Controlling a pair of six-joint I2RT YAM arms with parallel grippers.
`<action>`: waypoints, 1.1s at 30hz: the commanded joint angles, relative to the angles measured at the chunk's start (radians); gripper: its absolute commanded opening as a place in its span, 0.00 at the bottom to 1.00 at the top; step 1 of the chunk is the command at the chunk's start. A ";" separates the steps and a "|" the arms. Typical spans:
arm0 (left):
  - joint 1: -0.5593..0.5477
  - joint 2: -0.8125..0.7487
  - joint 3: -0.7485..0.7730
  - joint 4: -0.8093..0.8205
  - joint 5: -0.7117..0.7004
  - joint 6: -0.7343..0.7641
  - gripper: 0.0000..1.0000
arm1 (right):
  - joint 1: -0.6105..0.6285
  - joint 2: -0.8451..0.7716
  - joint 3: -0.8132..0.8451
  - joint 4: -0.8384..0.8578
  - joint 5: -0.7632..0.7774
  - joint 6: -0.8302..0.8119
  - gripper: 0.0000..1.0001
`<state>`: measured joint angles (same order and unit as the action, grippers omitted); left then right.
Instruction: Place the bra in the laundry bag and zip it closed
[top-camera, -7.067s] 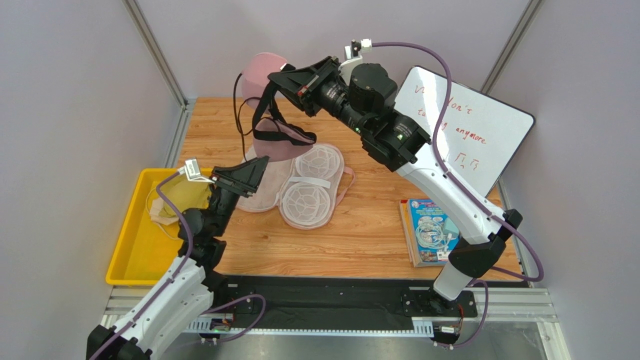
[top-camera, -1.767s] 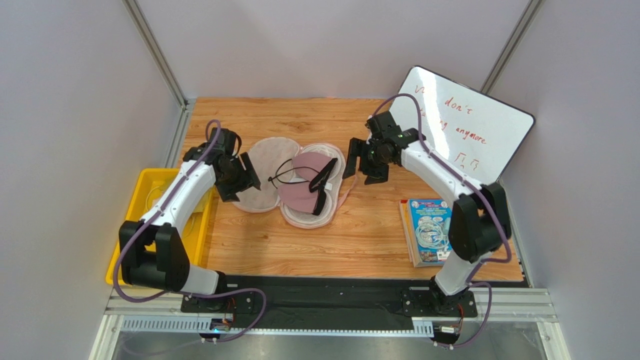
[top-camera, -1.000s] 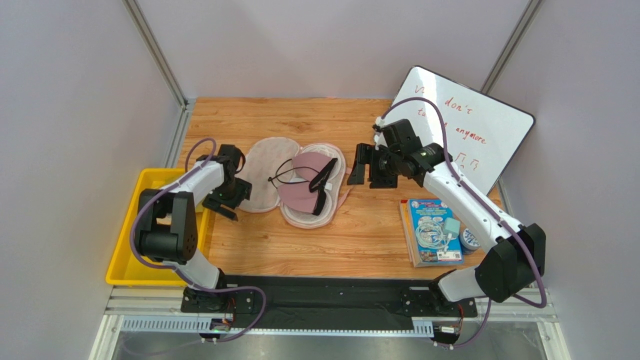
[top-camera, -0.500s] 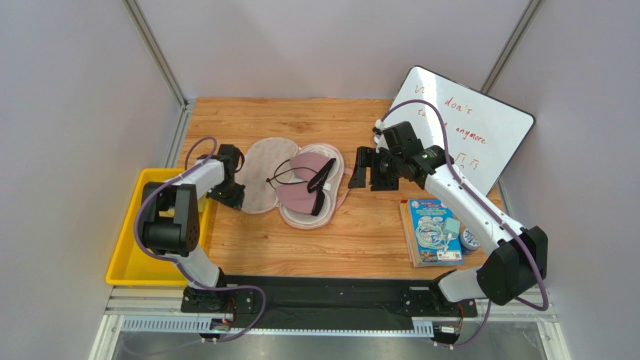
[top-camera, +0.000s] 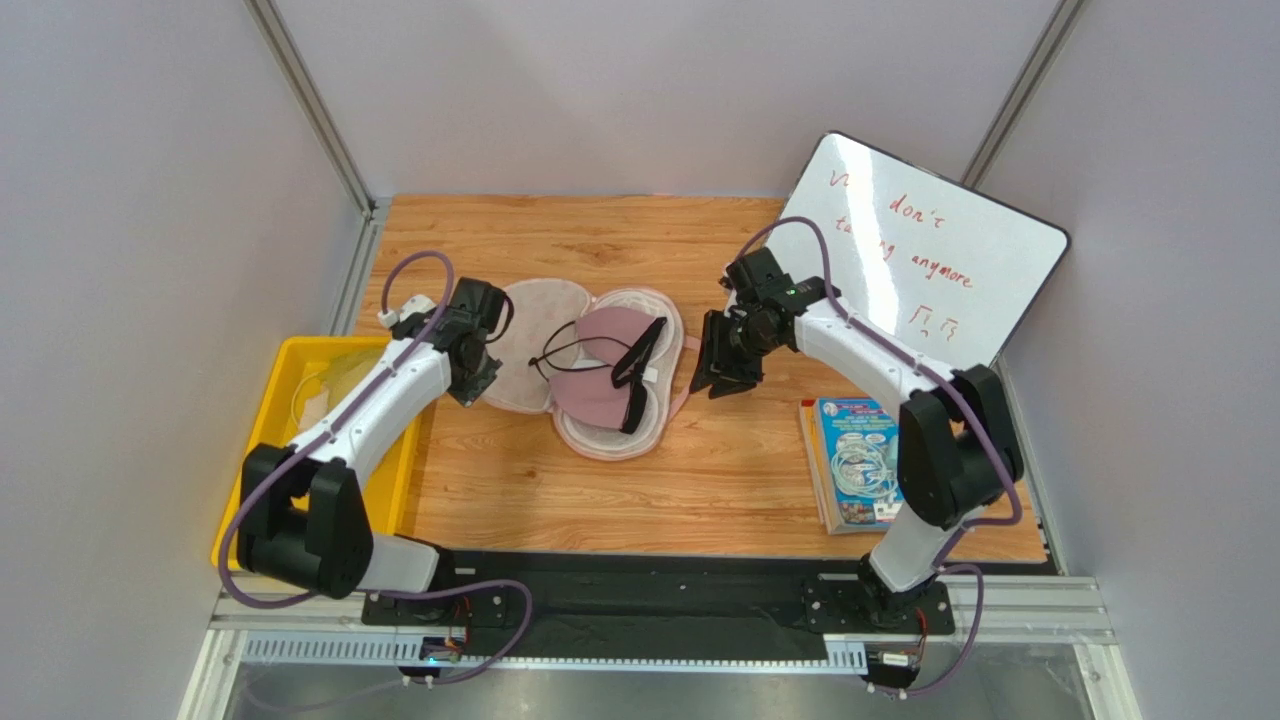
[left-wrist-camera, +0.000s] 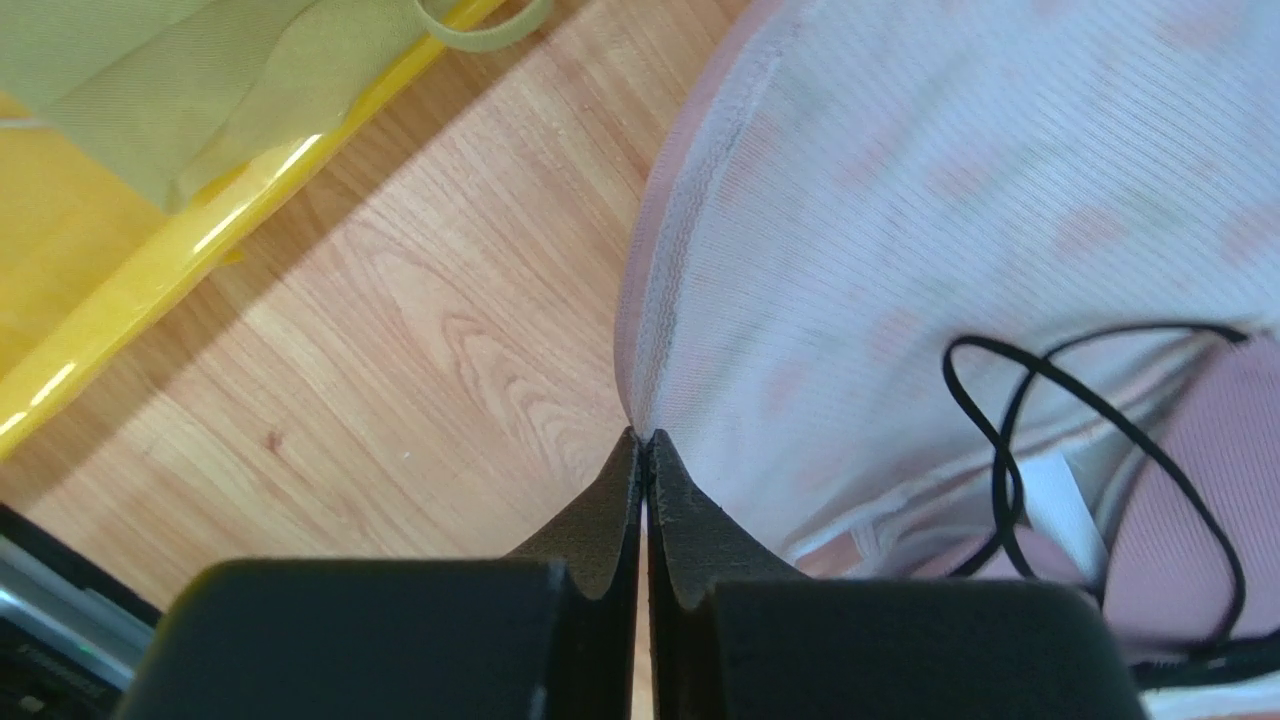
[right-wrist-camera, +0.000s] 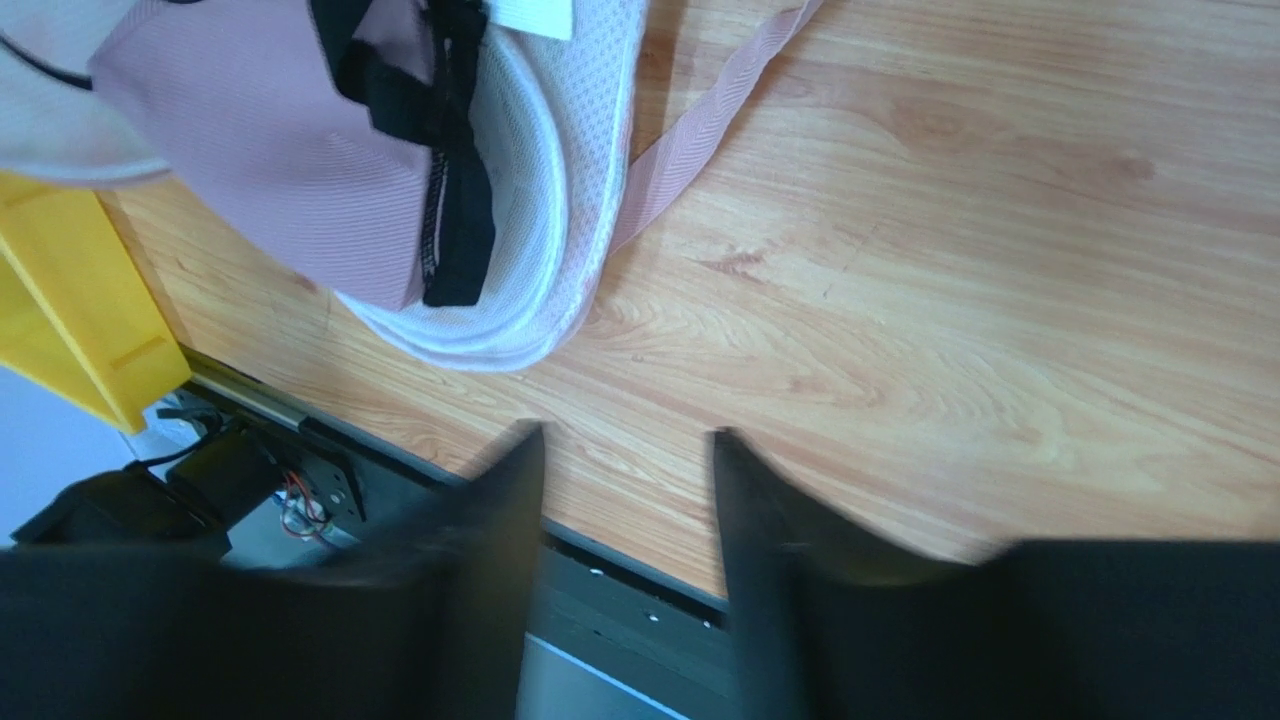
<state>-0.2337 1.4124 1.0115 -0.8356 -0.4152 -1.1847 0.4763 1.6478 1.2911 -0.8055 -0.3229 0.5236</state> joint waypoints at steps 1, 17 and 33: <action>-0.088 -0.082 0.047 -0.092 -0.178 0.060 0.00 | -0.007 0.098 0.051 0.089 -0.051 0.087 0.33; -0.537 -0.024 0.205 -0.290 -0.559 0.085 0.00 | -0.016 0.391 0.111 0.319 -0.143 0.223 0.00; -0.877 0.332 0.476 -0.358 -0.721 0.161 0.00 | -0.021 0.471 0.089 0.362 -0.192 0.268 0.00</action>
<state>-1.0512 1.7081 1.4292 -1.1751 -1.0489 -1.0729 0.4599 2.0853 1.3682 -0.4782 -0.4927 0.7689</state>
